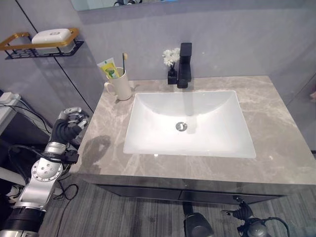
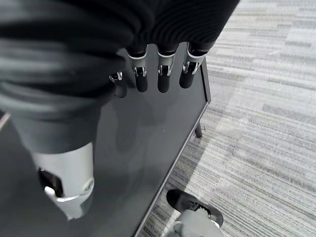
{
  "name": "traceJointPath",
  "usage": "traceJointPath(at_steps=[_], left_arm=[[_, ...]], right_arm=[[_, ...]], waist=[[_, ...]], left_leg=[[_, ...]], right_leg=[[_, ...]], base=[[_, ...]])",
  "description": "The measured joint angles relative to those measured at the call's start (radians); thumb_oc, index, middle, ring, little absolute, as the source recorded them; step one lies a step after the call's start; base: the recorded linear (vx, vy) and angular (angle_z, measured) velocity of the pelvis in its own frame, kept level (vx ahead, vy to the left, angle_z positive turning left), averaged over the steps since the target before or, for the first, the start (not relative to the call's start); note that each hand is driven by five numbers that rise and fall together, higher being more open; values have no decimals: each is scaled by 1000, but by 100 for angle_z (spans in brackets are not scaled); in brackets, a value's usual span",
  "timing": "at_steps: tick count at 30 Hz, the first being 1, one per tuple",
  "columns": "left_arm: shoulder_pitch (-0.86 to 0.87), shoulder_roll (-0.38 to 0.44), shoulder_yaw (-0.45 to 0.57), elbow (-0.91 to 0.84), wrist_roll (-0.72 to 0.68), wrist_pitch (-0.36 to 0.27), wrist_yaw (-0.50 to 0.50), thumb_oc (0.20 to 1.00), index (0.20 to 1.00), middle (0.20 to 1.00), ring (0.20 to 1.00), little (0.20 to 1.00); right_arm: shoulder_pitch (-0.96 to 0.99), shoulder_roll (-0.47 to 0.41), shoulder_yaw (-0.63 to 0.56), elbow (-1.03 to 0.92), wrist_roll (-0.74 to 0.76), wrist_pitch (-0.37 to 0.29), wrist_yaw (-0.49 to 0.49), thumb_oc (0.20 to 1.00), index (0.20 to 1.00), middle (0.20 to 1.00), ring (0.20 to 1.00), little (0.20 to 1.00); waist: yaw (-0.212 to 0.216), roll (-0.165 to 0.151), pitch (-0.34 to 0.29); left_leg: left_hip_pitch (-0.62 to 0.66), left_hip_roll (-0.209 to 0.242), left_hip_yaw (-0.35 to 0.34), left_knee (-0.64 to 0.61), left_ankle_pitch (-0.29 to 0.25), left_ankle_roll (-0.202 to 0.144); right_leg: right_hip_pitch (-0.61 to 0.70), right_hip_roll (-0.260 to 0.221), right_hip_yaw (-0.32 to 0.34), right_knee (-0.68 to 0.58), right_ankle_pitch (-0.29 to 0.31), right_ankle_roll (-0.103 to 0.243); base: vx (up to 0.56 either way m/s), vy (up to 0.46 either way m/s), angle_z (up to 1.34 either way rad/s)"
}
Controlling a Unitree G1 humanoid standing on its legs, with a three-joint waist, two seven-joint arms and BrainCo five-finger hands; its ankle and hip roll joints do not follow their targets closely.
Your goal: Put brush and paste in cup on sink, flatten towel.
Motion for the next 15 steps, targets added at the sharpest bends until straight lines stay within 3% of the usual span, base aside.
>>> traceJointPath(at_steps=[7, 12, 15], left_arm=[[-184, 41, -122, 120, 15, 18, 34, 200, 200, 200, 200, 200], [-321, 47, -167, 178, 21, 18, 47, 200, 200, 200, 200, 200], [-418, 84, -277, 255, 85, 24, 56, 200, 200, 200, 200, 200]], right_arm=[[-45, -16, 3, 35, -7, 0, -1, 1000, 1000, 1000, 1000, 1000], [-62, -22, 7, 32, -5, -1, -2, 1000, 1000, 1000, 1000, 1000], [-62, -24, 12, 39, 3, -1, -3, 1000, 1000, 1000, 1000, 1000]], waist=[[-12, 29, 22], [-49, 28, 78], [-64, 23, 89]], left_leg=[[-83, -12, 20, 8, 10, -6], [-97, -8, 27, 7, 10, -7], [-116, -7, 26, 6, 13, -11]], right_leg=[[-121, -7, 22, 62, -11, -10], [-164, 1, 34, 121, -46, -14], [-201, 1, 33, 159, -71, -23]], base=[[3, -11, -6], [19, -35, -4], [14, -22, 2]])
